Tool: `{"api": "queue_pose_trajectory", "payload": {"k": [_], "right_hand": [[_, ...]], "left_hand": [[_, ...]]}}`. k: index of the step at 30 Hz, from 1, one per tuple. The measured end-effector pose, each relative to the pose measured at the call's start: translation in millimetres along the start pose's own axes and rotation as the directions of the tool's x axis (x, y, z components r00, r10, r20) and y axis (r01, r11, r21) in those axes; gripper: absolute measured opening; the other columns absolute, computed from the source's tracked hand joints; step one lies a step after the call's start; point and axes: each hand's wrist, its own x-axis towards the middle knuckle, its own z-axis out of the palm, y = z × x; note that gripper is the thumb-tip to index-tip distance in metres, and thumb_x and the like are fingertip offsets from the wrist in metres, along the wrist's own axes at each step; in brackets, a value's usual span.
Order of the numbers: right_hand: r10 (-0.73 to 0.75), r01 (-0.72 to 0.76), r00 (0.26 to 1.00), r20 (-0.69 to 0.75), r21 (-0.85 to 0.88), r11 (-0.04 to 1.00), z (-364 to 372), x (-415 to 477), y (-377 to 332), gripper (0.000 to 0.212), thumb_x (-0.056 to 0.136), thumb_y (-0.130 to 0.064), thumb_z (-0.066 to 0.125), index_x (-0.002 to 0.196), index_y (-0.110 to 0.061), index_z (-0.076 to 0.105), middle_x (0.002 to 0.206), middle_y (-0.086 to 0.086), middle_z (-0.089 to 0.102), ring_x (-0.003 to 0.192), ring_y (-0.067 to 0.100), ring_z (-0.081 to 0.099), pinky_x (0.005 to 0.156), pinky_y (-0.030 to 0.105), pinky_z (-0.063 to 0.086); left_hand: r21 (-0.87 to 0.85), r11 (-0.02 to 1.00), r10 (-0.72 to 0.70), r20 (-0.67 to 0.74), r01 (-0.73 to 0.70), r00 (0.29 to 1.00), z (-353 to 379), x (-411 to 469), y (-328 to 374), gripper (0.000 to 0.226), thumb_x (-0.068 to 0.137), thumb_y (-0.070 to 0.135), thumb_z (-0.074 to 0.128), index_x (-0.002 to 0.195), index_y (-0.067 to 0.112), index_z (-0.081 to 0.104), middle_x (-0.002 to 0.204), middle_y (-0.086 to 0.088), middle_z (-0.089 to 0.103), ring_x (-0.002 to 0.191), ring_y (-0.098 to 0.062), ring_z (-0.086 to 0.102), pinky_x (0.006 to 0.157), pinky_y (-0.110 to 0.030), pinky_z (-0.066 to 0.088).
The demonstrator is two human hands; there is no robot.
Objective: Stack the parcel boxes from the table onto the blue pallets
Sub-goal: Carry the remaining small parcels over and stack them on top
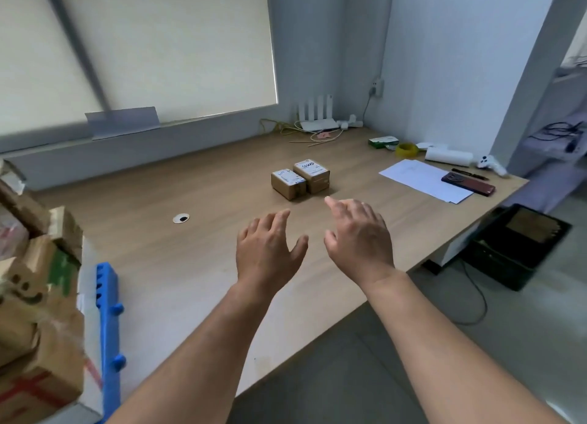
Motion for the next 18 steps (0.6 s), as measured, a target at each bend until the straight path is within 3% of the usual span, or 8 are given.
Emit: {"api": "queue_pose_trajectory", "payload": {"k": [10, 18], "right_hand": [[0.031, -0.03, 0.999, 0.033, -0.018, 0.999, 41, 33, 50, 0.054, 0.077, -0.013, 0.069, 0.129, -0.009, 0.057, 0.111, 0.016, 0.064, 0.1, 0.032, 0.061, 0.079, 0.04, 0.05], [-0.028, 0.028, 0.999, 0.04, 0.011, 1.0, 97, 109, 86, 0.056, 0.059, -0.01, 0.079, 0.114, -0.008, 0.067, 0.092, 0.013, 0.067, 0.08, 0.032, 0.065, 0.066, 0.037, 0.054]], "left_hand": [[-0.04, 0.994, -0.097, 0.049, 0.099, 0.994, 63, 49, 18, 0.061, 0.09, 0.055, 0.044, 0.142, 0.025, 0.037, 0.137, 0.002, 0.049, 0.126, -0.02, 0.041, 0.101, -0.034, 0.03], [-0.042, 0.985, -0.165, 0.053, 0.167, 0.985, 114, 120, 13, 0.061, 0.09, 0.056, 0.044, 0.142, 0.025, 0.036, 0.138, 0.004, 0.048, 0.126, -0.019, 0.041, 0.1, -0.034, 0.029]]}}
